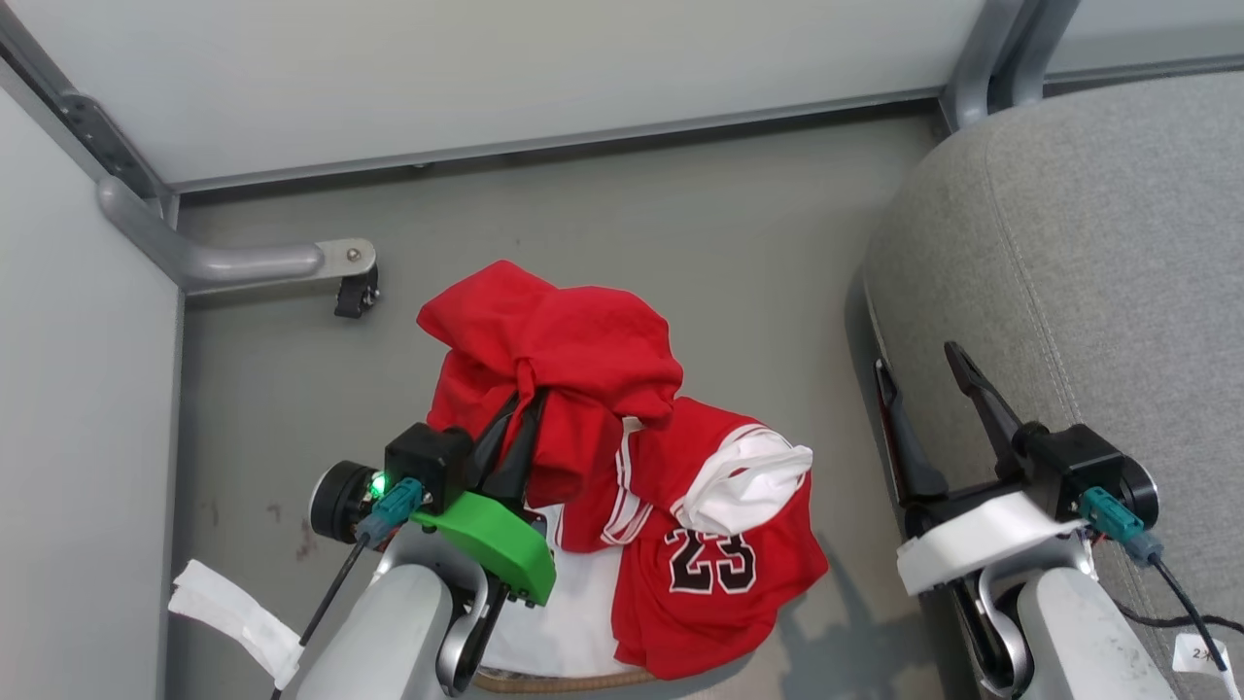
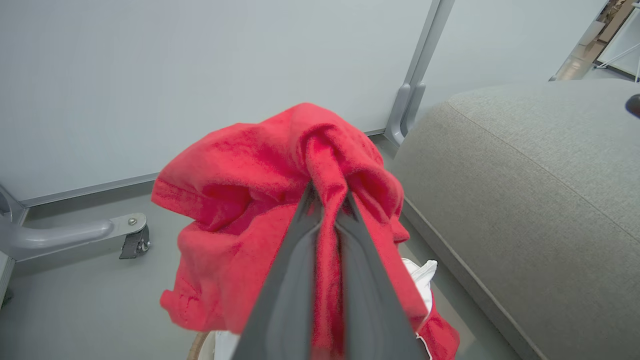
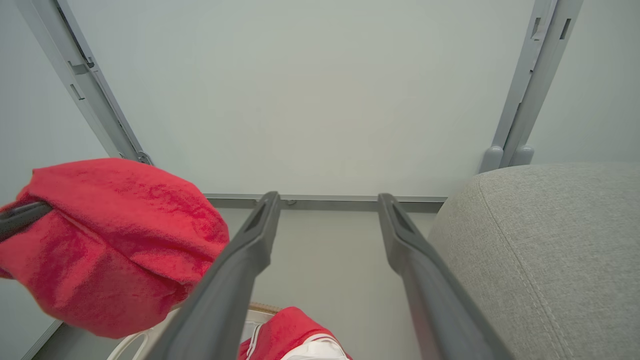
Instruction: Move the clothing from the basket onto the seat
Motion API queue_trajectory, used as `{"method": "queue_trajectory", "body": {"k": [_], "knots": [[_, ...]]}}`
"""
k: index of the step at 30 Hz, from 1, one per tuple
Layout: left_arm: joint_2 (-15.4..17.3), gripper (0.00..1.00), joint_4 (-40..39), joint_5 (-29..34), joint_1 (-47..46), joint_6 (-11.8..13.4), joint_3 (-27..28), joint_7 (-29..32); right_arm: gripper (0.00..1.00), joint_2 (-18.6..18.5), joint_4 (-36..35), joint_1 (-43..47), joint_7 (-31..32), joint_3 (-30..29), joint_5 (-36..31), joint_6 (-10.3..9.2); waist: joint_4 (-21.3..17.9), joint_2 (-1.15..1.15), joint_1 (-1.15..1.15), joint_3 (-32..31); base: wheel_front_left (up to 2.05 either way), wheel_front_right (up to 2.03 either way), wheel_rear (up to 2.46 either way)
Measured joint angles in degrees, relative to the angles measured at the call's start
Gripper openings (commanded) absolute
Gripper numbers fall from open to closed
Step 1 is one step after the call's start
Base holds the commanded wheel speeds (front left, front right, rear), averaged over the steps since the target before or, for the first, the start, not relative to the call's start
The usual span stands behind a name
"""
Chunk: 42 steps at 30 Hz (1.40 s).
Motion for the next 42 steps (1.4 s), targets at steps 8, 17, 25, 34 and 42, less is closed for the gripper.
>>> {"method": "queue_trajectory", "body": {"k": [8, 17, 25, 34, 42], "knots": [[-0.37, 0.0, -5.56, -0.22, 0.96, -0.01, 0.52, 0.01, 1.0, 0.0, 0.82, 4.2, 0.0, 0.75, 0.02, 0.0, 1.25, 0.0, 0.0, -5.77, 0.0, 0.0, 0.0], [-0.82, 0.0, -10.31, -0.9, 0.13, -0.03, 0.76, 0.0, 1.0, 0.01, 2.11, 8.47, 0.0, 2.56, -0.14, 0.0, 1.99, 0.0, 0.0, -11.0, 0.0, 0.0, 0.0], [-1.3, 0.0, -12.38, -1.63, -0.7, -0.04, 0.68, 0.0, 1.0, -0.01, 2.56, 8.98, 0.0, 4.49, -1.07, 0.0, 2.3, 0.0, 0.0, -12.79, 0.0, 0.0, 0.0], [-1.9, 0.0, -13.69, -1.7, -0.87, -0.04, -0.79, 0.0, 1.0, 0.03, 0.8, 5.96, 0.0, 10.55, -3.65, 0.01, 3.43, 0.0, 0.0, -12.35, 0.0, 0.0, 0.0], [-2.16, 0.0, -14.3, -2.38, -1.19, -0.04, -3.47, 0.0, 1.0, 0.03, 3.36, -1.1, 0.0, 14.48, -5.41, 0.01, 5.12, 0.0, 0.0, -11.49, 0.0, 0.0, 0.0]]}}
